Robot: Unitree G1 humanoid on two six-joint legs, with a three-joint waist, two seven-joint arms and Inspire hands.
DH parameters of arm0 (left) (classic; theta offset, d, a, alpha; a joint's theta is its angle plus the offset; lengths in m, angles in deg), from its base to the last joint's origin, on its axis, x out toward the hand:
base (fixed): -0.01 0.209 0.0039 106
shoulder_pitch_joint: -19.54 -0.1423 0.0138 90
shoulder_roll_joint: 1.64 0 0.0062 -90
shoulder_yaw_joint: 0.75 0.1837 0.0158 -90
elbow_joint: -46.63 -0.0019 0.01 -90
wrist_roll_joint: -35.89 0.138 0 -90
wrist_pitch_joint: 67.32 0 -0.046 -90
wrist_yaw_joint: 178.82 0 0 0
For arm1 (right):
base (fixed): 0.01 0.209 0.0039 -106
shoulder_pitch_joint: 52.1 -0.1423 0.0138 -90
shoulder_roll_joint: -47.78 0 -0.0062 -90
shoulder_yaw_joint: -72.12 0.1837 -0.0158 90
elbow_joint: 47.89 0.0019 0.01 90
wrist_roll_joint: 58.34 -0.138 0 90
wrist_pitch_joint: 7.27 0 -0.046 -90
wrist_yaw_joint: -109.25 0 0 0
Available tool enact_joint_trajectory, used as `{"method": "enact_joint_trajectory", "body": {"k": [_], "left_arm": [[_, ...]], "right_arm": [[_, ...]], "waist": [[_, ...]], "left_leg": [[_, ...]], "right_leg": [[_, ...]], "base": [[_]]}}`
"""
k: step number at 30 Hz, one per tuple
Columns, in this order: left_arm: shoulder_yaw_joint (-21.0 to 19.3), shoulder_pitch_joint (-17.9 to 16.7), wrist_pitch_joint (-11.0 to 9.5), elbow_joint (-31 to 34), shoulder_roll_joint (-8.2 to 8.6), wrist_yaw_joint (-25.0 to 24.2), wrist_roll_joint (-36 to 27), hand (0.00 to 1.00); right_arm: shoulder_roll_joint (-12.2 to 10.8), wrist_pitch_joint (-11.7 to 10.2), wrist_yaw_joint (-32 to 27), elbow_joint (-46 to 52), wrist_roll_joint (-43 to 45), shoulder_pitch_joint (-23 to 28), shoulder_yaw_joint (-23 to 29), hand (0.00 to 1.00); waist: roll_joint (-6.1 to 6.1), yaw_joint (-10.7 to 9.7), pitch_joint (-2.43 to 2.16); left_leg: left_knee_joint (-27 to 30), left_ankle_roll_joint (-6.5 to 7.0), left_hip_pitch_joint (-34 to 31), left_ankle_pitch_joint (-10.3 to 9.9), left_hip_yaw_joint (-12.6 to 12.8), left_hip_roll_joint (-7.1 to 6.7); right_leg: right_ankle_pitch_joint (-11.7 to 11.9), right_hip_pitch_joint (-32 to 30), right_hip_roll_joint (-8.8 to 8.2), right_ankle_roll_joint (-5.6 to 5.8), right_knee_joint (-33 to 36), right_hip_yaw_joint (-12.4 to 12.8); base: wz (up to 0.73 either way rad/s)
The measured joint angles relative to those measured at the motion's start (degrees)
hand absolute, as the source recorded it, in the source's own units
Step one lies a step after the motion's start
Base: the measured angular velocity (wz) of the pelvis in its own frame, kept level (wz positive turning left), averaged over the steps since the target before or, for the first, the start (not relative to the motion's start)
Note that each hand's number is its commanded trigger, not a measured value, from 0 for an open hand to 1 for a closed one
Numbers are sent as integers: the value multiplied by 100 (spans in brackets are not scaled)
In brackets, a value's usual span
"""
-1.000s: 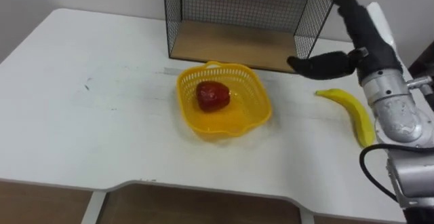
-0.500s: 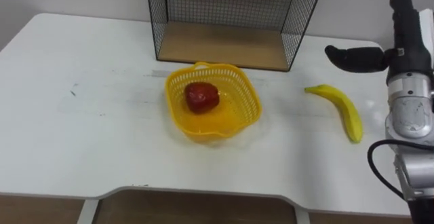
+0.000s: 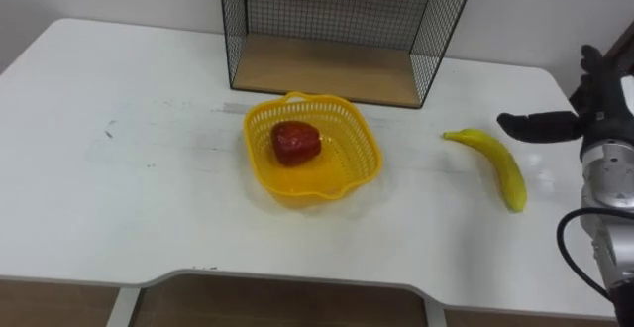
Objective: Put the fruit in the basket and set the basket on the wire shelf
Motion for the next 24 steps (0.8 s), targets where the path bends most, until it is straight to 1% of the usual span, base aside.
{"method": "enact_joint_trajectory", "body": {"k": [4,9,15,17,24], "left_arm": [[-11,3,72,22,-2,6,0,0],[-79,7,97,50,-1,29,0,0],[-78,-37,96,49,-6,28,-3,0],[-77,-36,95,49,-6,26,-3,0],[-57,-17,95,44,-9,24,-12,0]], "right_arm": [[72,127,205,-292,-103,-228,-3,0],[160,152,580,-622,-239,-299,-4,0],[169,178,1080,-1173,-87,-340,-9,0],[169,178,1175,-1245,-28,-340,-10,0],[169,178,1180,-1273,6,-356,-36,0]], "waist": [[6,28,-3],[14,56,-11],[29,24,-8],[35,31,-7],[29,65,0]], "left_leg": [[-2,0,3,0,-3,1],[1,0,-4,0,-32,-8],[13,-1,9,0,-81,-15],[21,-3,8,1,-96,-15],[42,-9,19,5,-136,-20]], "right_leg": [[0,-3,2,0,-2,-4],[0,20,6,0,-17,-27],[0,96,7,0,-25,-103],[0,100,10,0,-25,-113],[0,111,15,0,-19,-145]], "base": [[0],[1],[5],[2],[0]]}}
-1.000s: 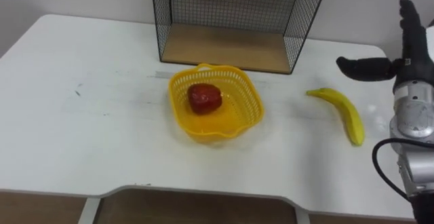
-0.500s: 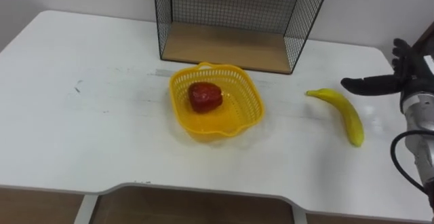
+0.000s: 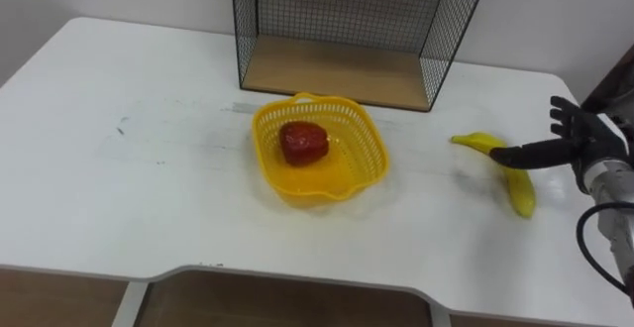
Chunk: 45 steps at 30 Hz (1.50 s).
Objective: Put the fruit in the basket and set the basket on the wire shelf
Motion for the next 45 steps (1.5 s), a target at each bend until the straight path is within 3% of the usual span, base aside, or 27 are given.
{"method": "enact_joint_trajectory", "body": {"k": [10,21,27,45], "left_arm": [[3,16,1,2,-79,-6,0,0],[11,44,-10,4,-165,-28,9,0],[62,111,-10,0,-159,-23,4,0],[182,215,-9,-176,-156,-4,3,0]], "right_arm": [[-1,5,144,-5,361,-14,-36,0],[7,7,532,-447,1258,-13,-366,0],[5,28,659,-856,1382,-13,-480,0],[5,29,656,-1181,1574,-16,-480,0]], "waist": [[-95,0,55],[-111,33,31],[-78,174,29],[-36,309,58]], "left_leg": [[8,-3,-35,-1,-5,2],[14,-3,33,0,-5,2],[24,-4,38,0,-23,7],[82,-10,-21,3,-115,-6]], "right_leg": [[0,-11,4,0,-3,-1],[0,2,4,0,-3,-5],[2,-1,4,-3,2,3],[9,7,17,-14,5,-100]], "base": [[0],[0],[-1],[2]]}}
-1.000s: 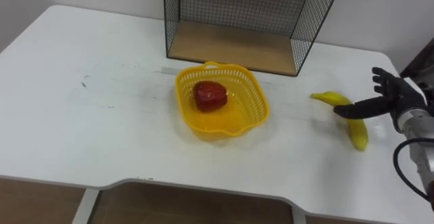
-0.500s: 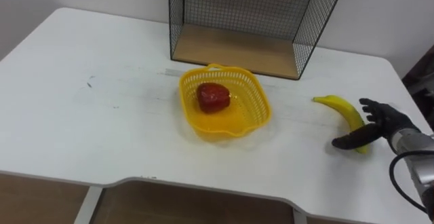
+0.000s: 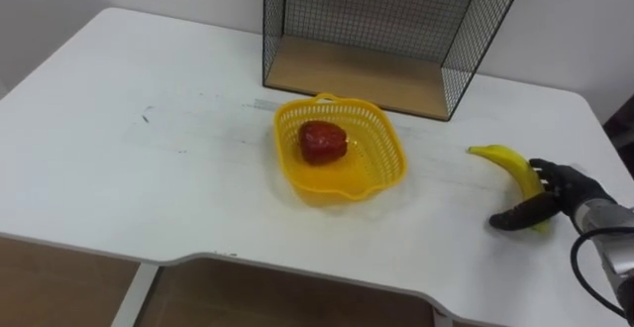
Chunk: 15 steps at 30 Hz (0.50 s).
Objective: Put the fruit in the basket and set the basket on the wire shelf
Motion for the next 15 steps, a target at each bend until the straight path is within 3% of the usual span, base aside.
{"method": "enact_joint_trajectory", "body": {"k": [14,15], "left_arm": [[207,8,35,-67,-12,-16,-9,0],[208,7,43,-74,-13,-16,-9,0]], "right_arm": [[-7,87,-17,0,179,1,-6,0],[-8,101,-39,0,179,1,-6,18]], "waist": [[-15,-1,-10],[-20,-1,-13]], "left_leg": [[16,-21,-2,14,-85,-6],[18,-21,-2,14,-86,-6]], "right_leg": [[0,40,16,0,-1,-56],[0,40,17,0,-1,-56]], "base": [[2],[0]]}}
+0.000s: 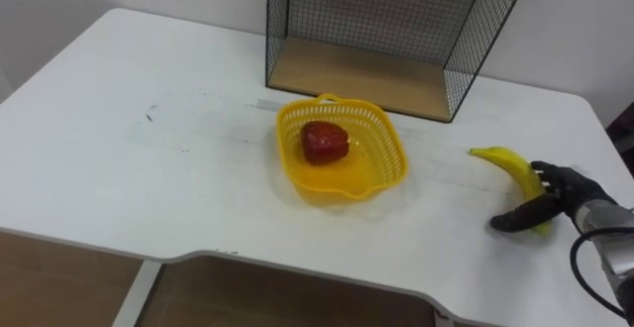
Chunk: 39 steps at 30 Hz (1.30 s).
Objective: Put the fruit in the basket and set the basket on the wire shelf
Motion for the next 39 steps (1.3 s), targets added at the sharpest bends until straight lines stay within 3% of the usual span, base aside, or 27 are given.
{"method": "enact_joint_trajectory", "body": {"k": [1,2,13,39], "left_arm": [[0,-1,1,-3,0,0,0,0],[0,0,4,-9,0,0,0,0],[-1,61,8,-29,0,0,-61,0],[122,61,1,-29,-15,-1,-320,0]], "right_arm": [[0,3,-4,0,0,0,0,68],[-1,5,-4,0,4,0,0,100],[-1,21,-328,0,507,0,-150,100],[-17,8,-287,-2,364,5,-224,100]], "waist": [[-4,0,-2],[-2,1,-2],[7,26,4],[0,8,-2]], "left_leg": [[1,0,0,0,0,0],[10,0,-4,0,-1,0],[85,-4,-87,-1,-9,8],[99,-10,-79,4,-21,13]], "right_leg": [[0,0,0,0,0,0],[0,1,2,0,0,0],[14,-14,27,-23,2,1],[25,44,40,-41,-4,-14]], "base": [[0],[0],[2],[0]]}}
